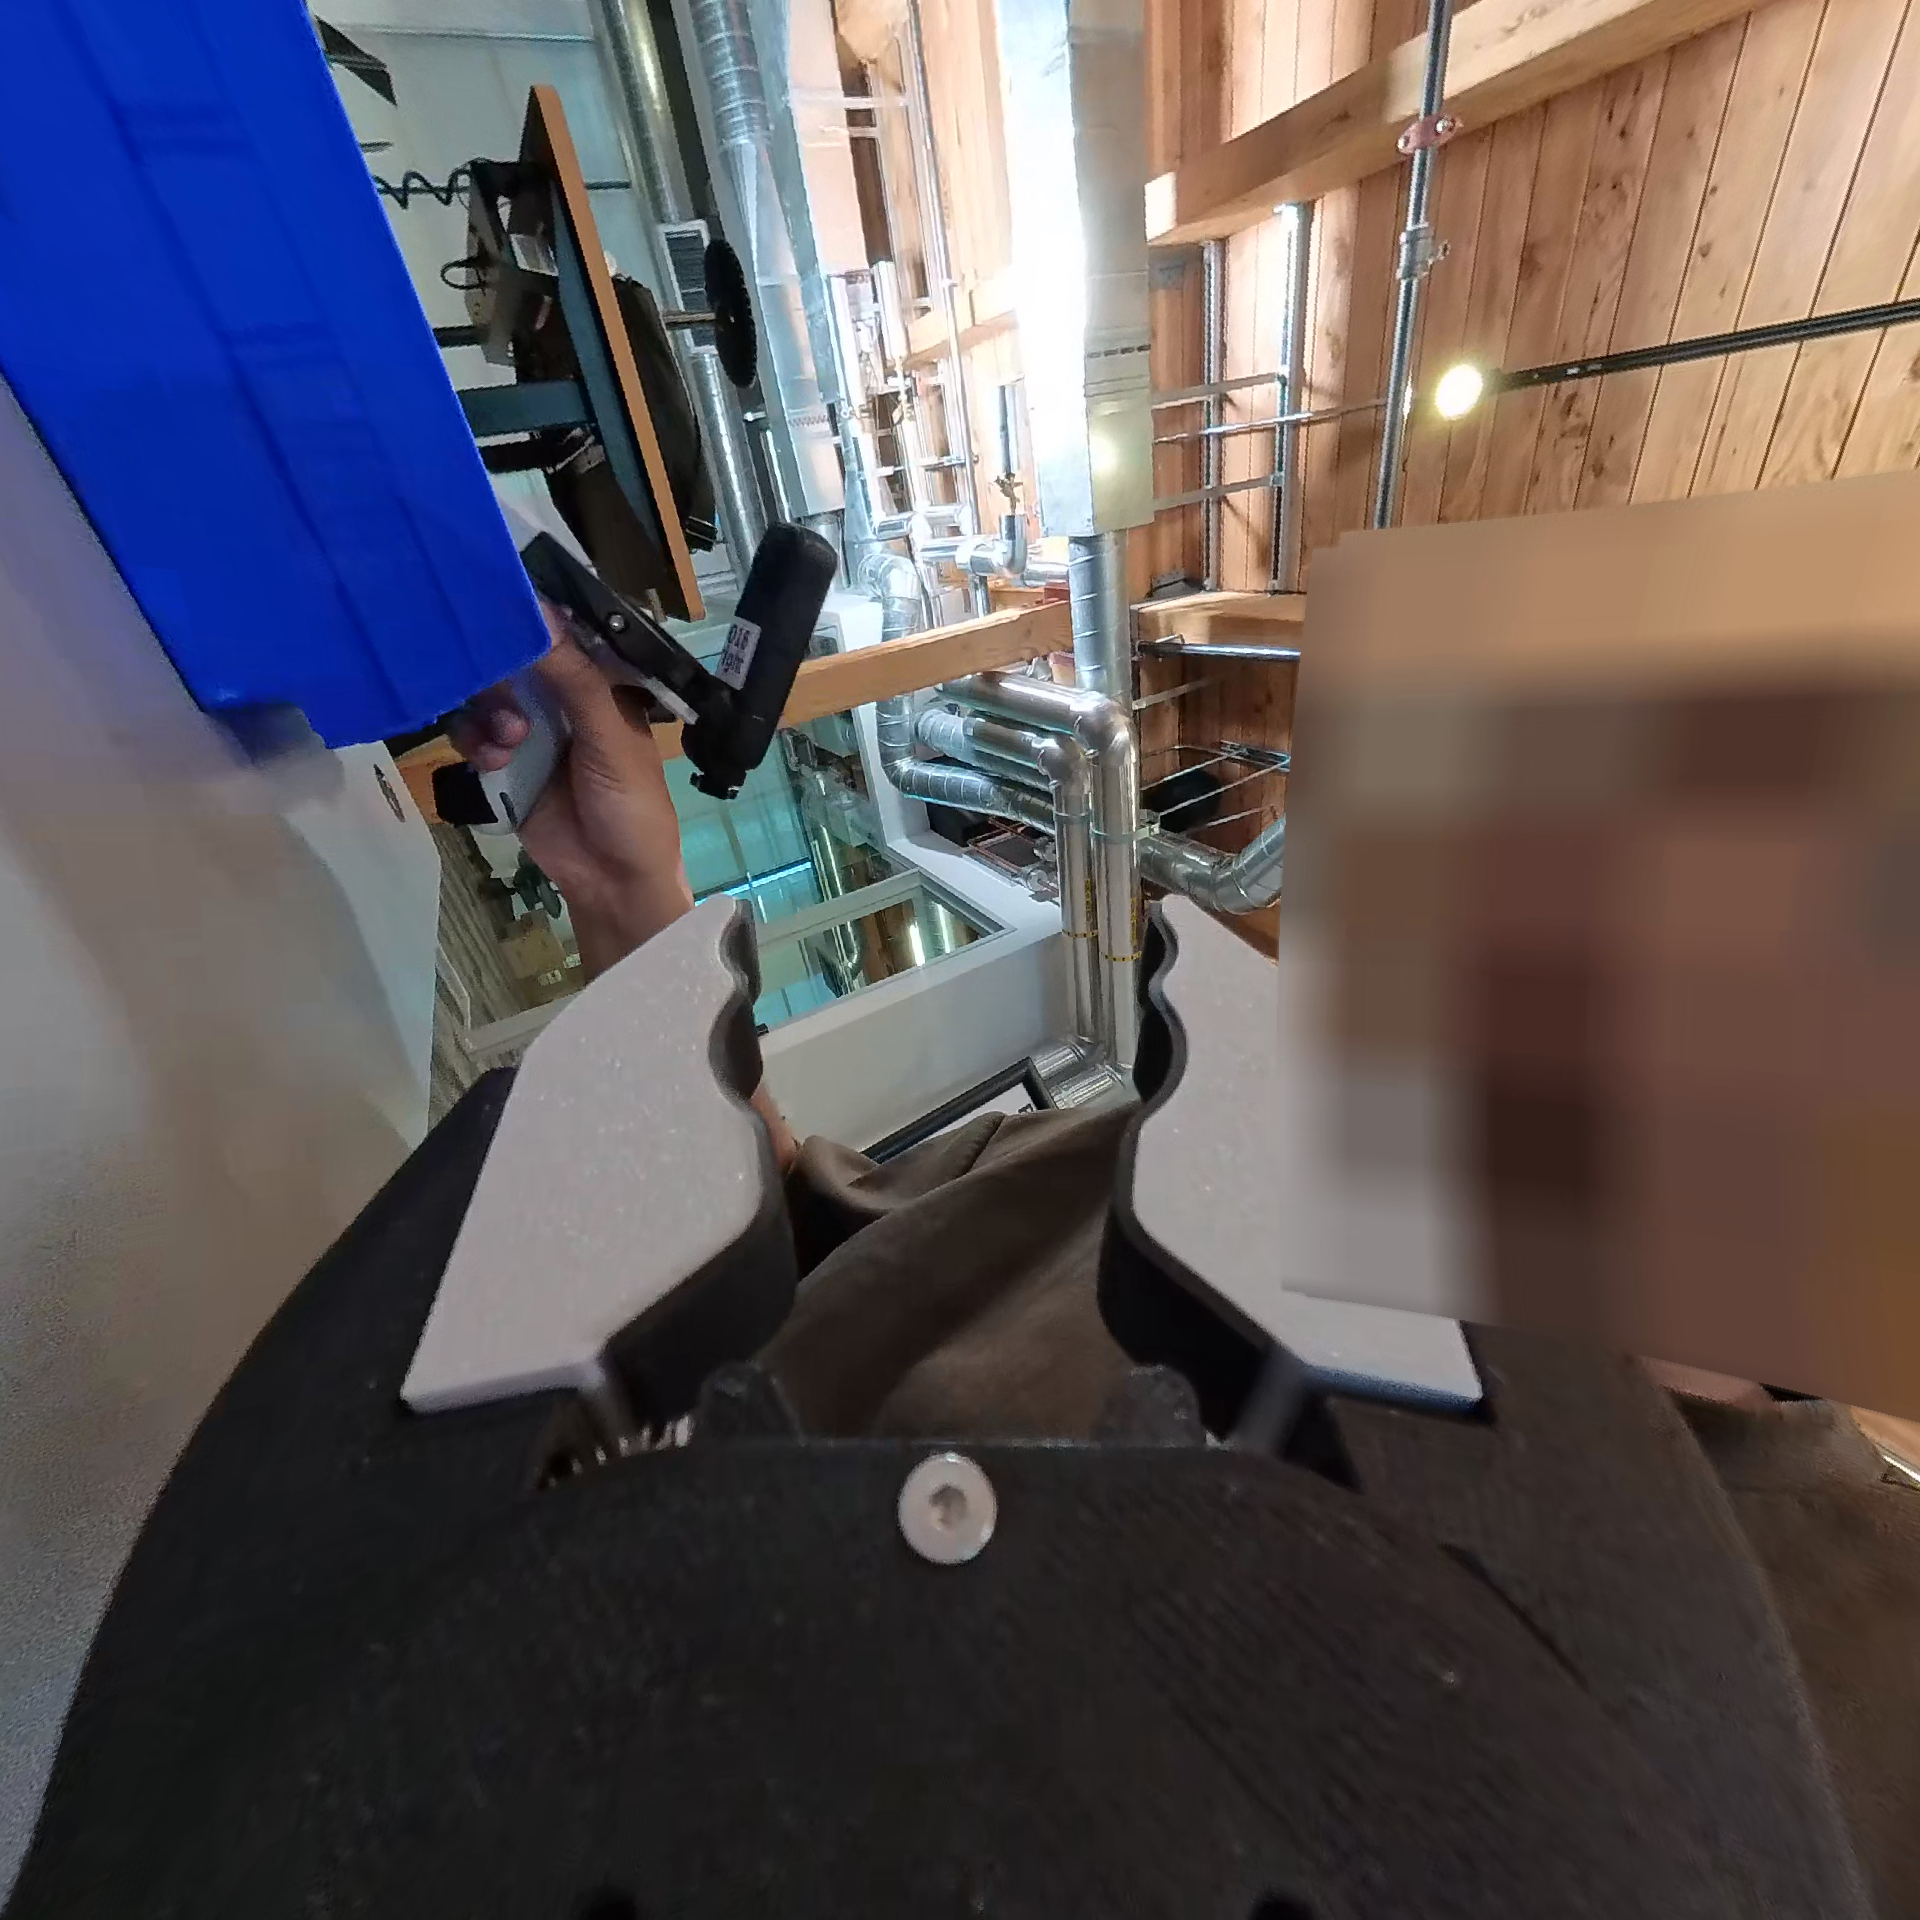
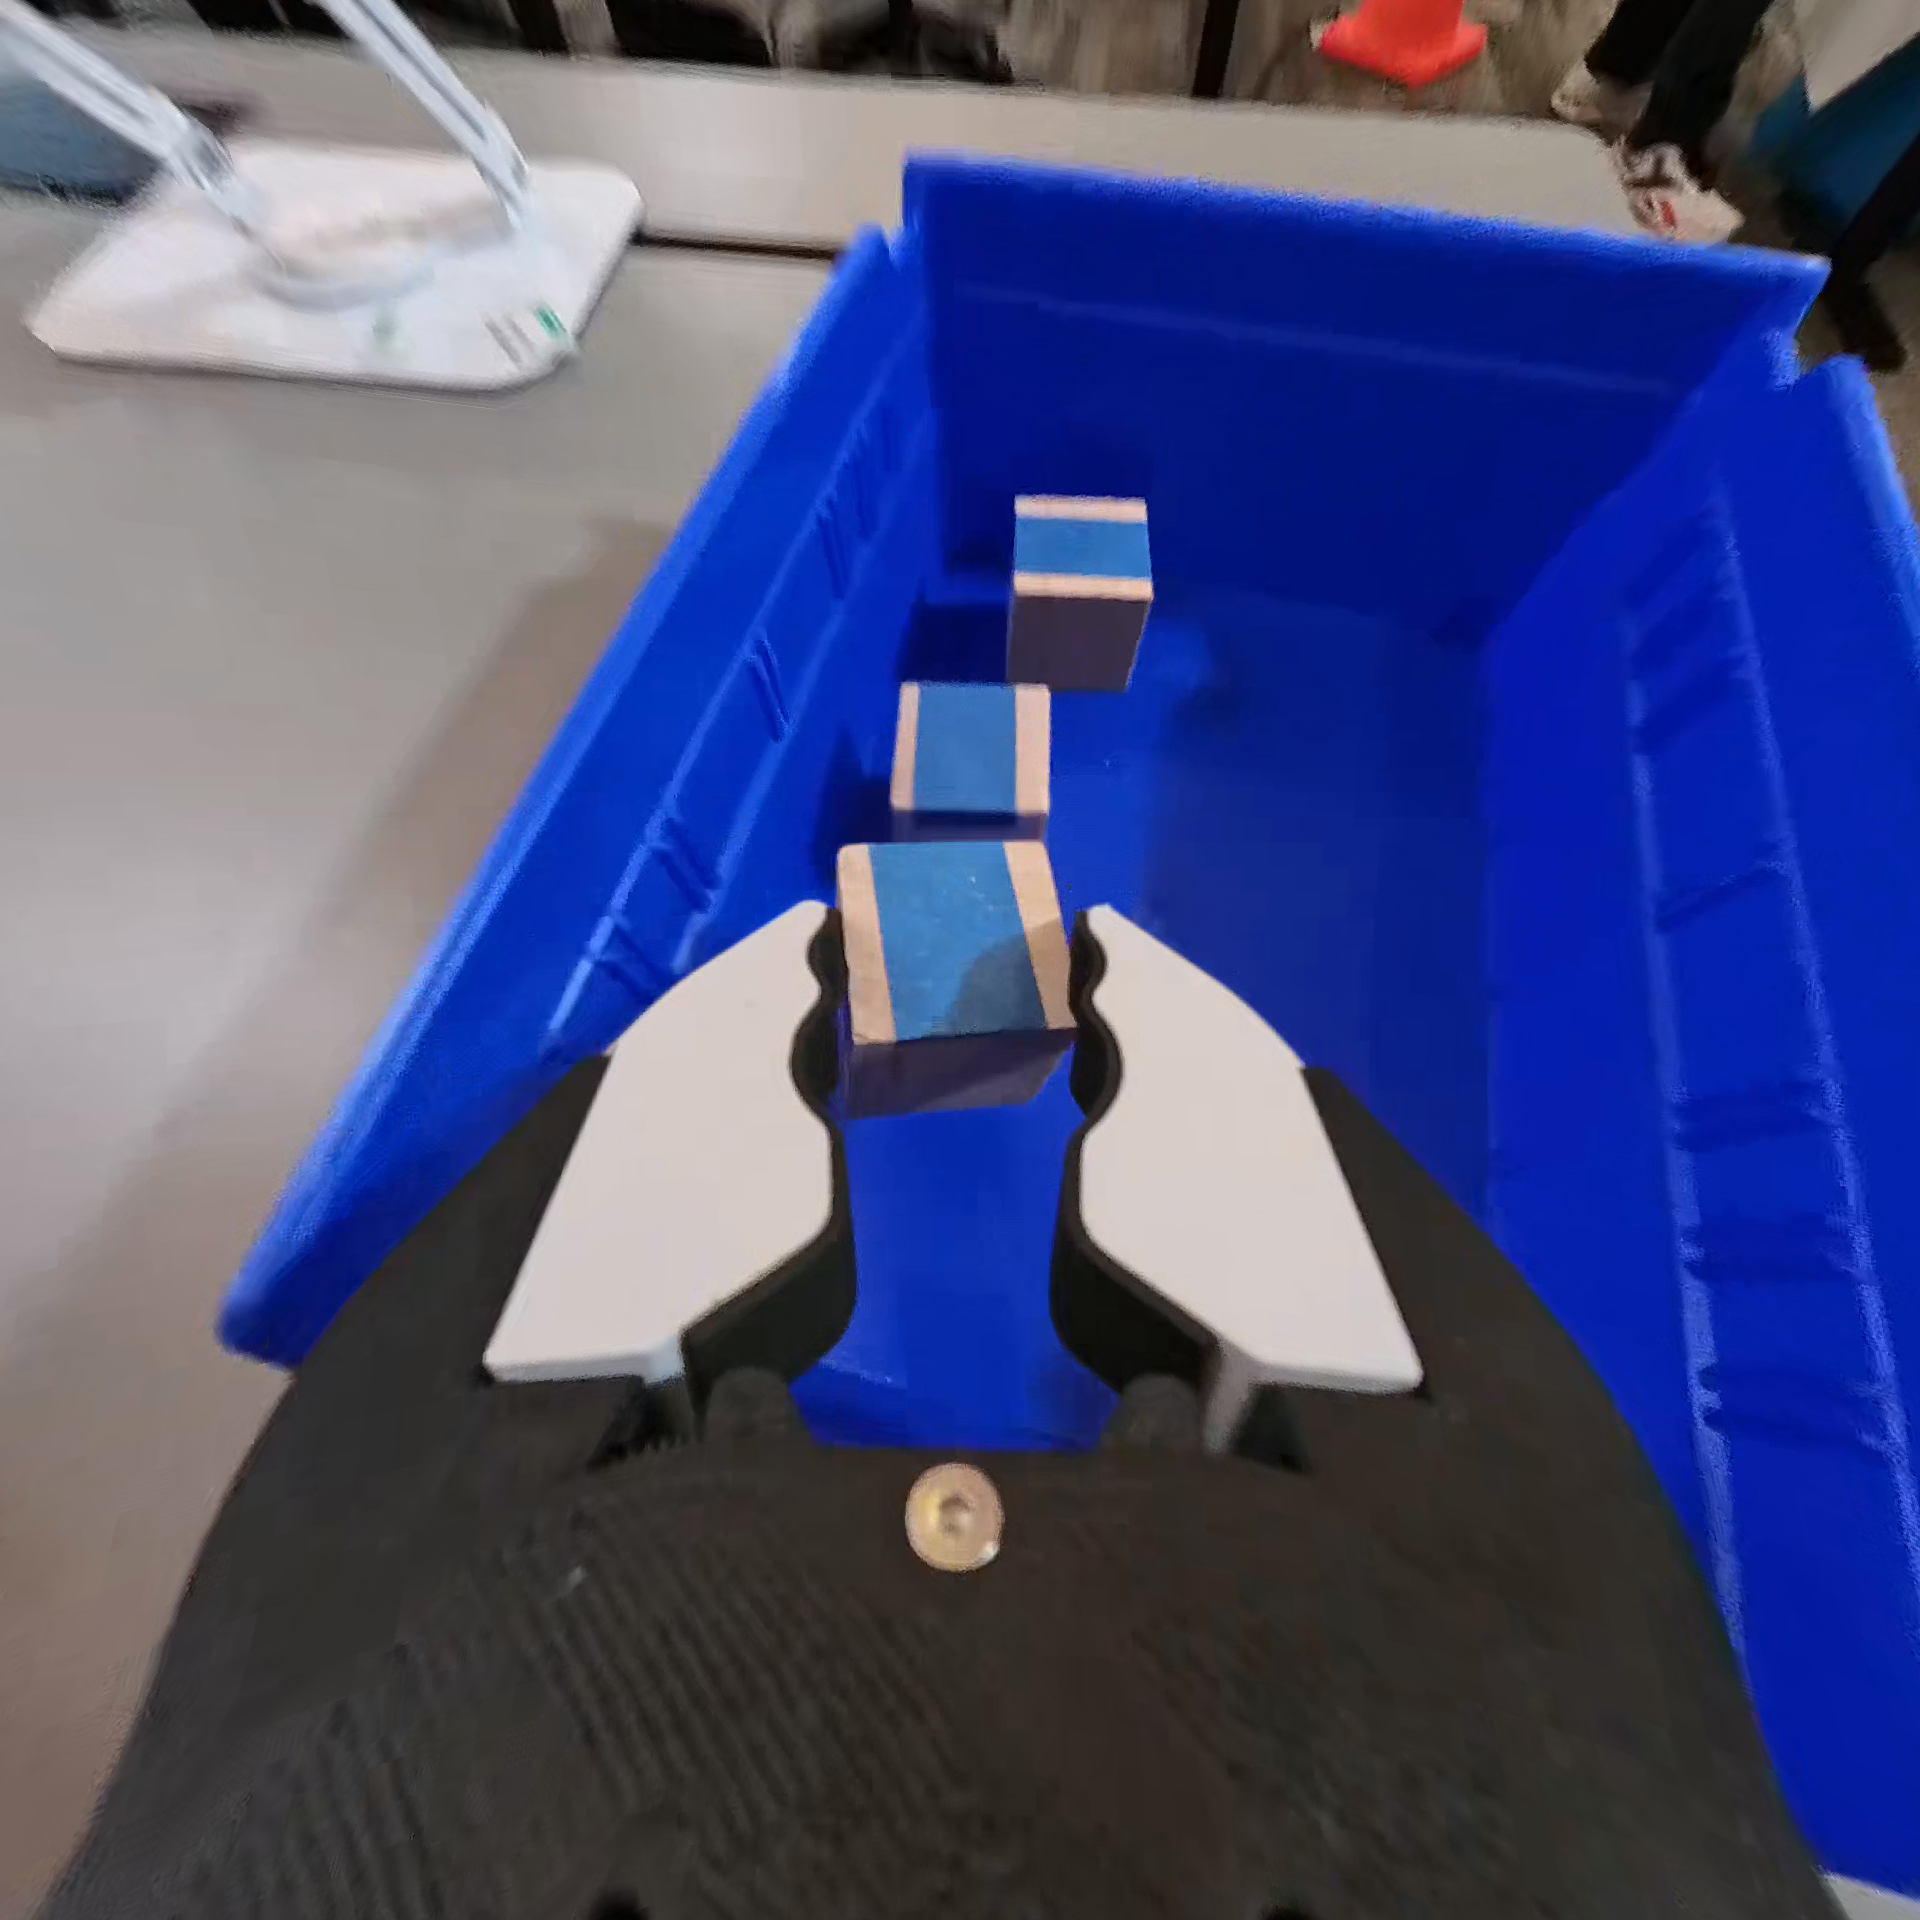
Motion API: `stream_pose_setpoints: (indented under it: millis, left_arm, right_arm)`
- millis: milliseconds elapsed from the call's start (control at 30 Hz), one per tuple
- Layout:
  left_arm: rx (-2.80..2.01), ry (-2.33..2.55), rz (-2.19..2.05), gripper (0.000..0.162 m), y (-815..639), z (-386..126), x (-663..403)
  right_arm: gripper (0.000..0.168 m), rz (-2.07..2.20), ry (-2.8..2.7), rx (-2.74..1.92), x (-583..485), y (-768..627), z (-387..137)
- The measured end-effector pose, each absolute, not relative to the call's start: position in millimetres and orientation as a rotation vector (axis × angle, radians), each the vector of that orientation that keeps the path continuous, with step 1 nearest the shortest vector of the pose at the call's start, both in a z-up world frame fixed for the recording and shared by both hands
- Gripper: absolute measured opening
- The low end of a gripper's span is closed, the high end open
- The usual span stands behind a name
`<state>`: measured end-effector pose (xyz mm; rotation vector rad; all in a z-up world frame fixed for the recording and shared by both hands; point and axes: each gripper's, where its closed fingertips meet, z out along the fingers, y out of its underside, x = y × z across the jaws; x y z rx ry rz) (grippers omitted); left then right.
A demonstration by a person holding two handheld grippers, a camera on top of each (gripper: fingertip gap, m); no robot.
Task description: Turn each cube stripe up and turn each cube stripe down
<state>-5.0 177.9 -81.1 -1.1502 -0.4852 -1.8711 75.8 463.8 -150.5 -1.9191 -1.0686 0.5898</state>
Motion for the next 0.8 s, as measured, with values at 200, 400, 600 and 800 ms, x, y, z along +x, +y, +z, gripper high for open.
stream_pose_setpoints:
  millis: [200, 400, 600, 800]
  left_arm:
    - [-1.150, -0.500, -1.879, 0.070, 180, -84, -6]
    - [-1.152, -0.504, -1.881, 0.070, 180, -85, -6]
    - [-1.151, -0.509, -1.879, 0.070, 181, -85, -8]
    - [-1.149, -0.510, -1.882, 0.070, 180, -86, -8]
  right_arm:
    - [0.043, 0.466, -1.162, -2.013, 74, 457, -178]
    - [0.043, 0.482, -1.169, -2.051, 73, 452, -184]
    - [0.045, 0.563, -1.162, -2.071, 73, 445, -176]
    - [0.028, 0.526, -1.062, -2.031, 90, 464, -160]
